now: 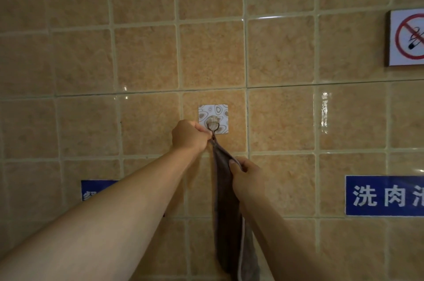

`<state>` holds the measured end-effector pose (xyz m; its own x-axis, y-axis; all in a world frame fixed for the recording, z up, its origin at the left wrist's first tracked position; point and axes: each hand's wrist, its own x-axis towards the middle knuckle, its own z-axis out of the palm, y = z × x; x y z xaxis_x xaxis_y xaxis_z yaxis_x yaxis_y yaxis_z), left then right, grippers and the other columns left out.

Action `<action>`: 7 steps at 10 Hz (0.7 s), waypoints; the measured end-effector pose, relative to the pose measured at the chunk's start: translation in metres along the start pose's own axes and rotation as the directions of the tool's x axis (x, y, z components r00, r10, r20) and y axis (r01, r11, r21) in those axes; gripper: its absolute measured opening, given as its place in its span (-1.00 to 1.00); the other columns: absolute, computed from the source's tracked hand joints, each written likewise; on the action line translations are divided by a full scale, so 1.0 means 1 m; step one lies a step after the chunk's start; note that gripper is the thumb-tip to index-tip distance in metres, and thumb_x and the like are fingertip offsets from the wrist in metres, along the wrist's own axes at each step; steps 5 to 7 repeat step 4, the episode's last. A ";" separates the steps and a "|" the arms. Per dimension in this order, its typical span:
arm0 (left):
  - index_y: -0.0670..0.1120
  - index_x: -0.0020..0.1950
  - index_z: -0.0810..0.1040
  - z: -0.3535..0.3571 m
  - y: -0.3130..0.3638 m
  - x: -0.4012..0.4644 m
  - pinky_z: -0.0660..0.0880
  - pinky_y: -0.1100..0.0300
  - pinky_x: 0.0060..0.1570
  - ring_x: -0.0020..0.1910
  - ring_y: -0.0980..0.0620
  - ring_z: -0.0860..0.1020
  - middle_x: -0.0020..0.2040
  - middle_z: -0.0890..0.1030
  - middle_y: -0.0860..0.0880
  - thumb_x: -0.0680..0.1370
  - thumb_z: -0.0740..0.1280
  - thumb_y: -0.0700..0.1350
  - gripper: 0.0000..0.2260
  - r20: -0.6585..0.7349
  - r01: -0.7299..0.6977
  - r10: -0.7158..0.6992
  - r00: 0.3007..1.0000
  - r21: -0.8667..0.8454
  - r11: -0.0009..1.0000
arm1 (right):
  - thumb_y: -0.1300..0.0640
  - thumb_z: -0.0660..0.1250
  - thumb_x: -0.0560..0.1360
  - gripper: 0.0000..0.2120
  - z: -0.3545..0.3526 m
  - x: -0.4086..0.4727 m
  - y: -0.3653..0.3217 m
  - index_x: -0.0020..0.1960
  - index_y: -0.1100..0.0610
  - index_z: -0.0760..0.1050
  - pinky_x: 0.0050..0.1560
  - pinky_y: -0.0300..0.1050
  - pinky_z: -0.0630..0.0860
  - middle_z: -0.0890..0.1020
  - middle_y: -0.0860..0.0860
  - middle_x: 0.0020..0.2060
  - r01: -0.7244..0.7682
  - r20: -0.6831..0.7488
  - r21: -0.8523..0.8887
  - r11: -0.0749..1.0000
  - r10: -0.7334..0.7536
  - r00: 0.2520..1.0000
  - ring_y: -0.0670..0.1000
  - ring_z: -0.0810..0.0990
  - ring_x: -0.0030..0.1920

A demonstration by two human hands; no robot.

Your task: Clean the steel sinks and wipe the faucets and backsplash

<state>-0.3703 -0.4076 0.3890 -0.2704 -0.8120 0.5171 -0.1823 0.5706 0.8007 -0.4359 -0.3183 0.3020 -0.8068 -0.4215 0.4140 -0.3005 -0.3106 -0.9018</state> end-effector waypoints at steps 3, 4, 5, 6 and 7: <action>0.02 -0.33 0.58 -0.003 -0.036 -0.023 0.58 0.12 -0.09 -0.20 -0.01 0.62 -0.27 0.64 0.02 0.47 0.37 -0.21 -0.80 0.054 -0.097 0.090 0.994 0.136 0.986 | 0.23 0.29 0.54 -0.90 -0.005 -0.014 0.042 -0.05 0.19 0.58 -0.15 -0.25 0.51 0.64 0.04 -0.23 -0.054 0.132 -0.092 0.994 0.066 0.989 0.02 0.60 -0.17; 0.05 -0.30 0.52 -0.007 -0.057 -0.044 0.55 0.11 -0.07 -0.18 -0.06 0.61 -0.27 0.59 0.06 0.48 0.38 -0.18 -0.81 0.081 -0.015 0.009 0.997 0.075 0.997 | 0.37 0.28 0.47 -0.81 -0.008 -0.027 0.060 -0.02 0.15 0.58 0.06 -0.03 0.55 0.66 0.01 -0.17 -0.055 0.136 -0.140 0.989 0.074 0.988 0.04 0.62 -0.08; 0.05 -0.30 0.52 -0.007 -0.057 -0.044 0.55 0.11 -0.07 -0.18 -0.06 0.61 -0.27 0.59 0.06 0.48 0.38 -0.18 -0.81 0.081 -0.015 0.009 0.997 0.075 0.997 | 0.37 0.28 0.47 -0.81 -0.008 -0.027 0.060 -0.02 0.15 0.58 0.06 -0.03 0.55 0.66 0.01 -0.17 -0.055 0.136 -0.140 0.989 0.074 0.988 0.04 0.62 -0.08; 0.05 -0.30 0.52 -0.007 -0.057 -0.044 0.55 0.11 -0.07 -0.18 -0.06 0.61 -0.27 0.59 0.06 0.48 0.38 -0.18 -0.81 0.081 -0.015 0.009 0.997 0.075 0.997 | 0.37 0.28 0.47 -0.81 -0.008 -0.027 0.060 -0.02 0.15 0.58 0.06 -0.03 0.55 0.66 0.01 -0.17 -0.055 0.136 -0.140 0.989 0.074 0.988 0.04 0.62 -0.08; 0.05 -0.30 0.52 -0.007 -0.057 -0.044 0.55 0.11 -0.07 -0.18 -0.06 0.61 -0.27 0.59 0.06 0.48 0.38 -0.18 -0.81 0.081 -0.015 0.009 0.997 0.075 0.997 | 0.37 0.28 0.47 -0.81 -0.008 -0.027 0.060 -0.02 0.15 0.58 0.06 -0.03 0.55 0.66 0.01 -0.17 -0.055 0.136 -0.140 0.989 0.074 0.988 0.04 0.62 -0.08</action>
